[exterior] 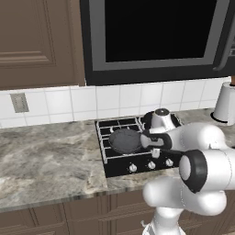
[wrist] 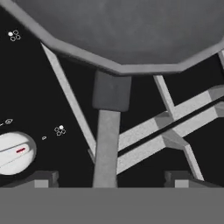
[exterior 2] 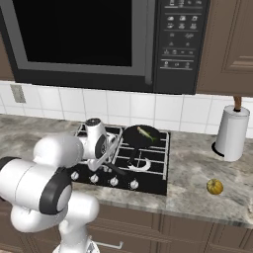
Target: Place both pans onto different burners. Then place the squash and the fish on different pans.
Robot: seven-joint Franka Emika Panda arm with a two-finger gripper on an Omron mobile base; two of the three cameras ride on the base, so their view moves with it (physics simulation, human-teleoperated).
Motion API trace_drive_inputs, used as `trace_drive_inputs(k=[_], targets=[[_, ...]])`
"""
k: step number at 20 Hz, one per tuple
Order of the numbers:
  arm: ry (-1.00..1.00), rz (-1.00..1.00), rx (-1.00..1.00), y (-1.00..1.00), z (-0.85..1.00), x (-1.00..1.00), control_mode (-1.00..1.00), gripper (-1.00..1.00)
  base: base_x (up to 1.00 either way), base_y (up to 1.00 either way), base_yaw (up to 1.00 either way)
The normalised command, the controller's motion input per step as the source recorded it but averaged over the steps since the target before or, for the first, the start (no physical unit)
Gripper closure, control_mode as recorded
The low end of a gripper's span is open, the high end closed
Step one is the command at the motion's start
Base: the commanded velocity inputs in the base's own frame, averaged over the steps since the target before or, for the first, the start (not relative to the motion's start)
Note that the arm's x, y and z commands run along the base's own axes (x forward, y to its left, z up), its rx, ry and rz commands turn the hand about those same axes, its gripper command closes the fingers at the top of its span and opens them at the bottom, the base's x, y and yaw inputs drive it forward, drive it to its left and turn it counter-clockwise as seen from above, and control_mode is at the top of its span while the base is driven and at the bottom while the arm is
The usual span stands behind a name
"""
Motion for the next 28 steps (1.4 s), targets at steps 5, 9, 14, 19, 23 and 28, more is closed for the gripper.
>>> trace_drive_inputs(k=[5,9,14,19,23,28], targets=[[0.0,0.0,0.01,0.0,0.37,0.0,-1.0,-1.0,0.0,0.0,0.0],[-0.01,0.0,0.03,0.0,0.41,-0.16,-1.0,-1.0,0.0,0.0,0.0],[-0.04,-0.02,0.06,0.0,0.47,-0.29,-1.0,-1.0,0.0,0.0,0.0],[-0.04,-0.2,0.0,0.0,0.03,-0.36,-1.0,-1.0,0.0,0.0,0.0],[-0.04,-0.25,0.0,-0.03,-0.03,-0.26,-1.0,-1.0,0.0,0.0,0.0],[-0.05,-0.21,0.0,-0.28,0.0,-0.1,-1.0,-1.0,0.0,0.0,0.0]])
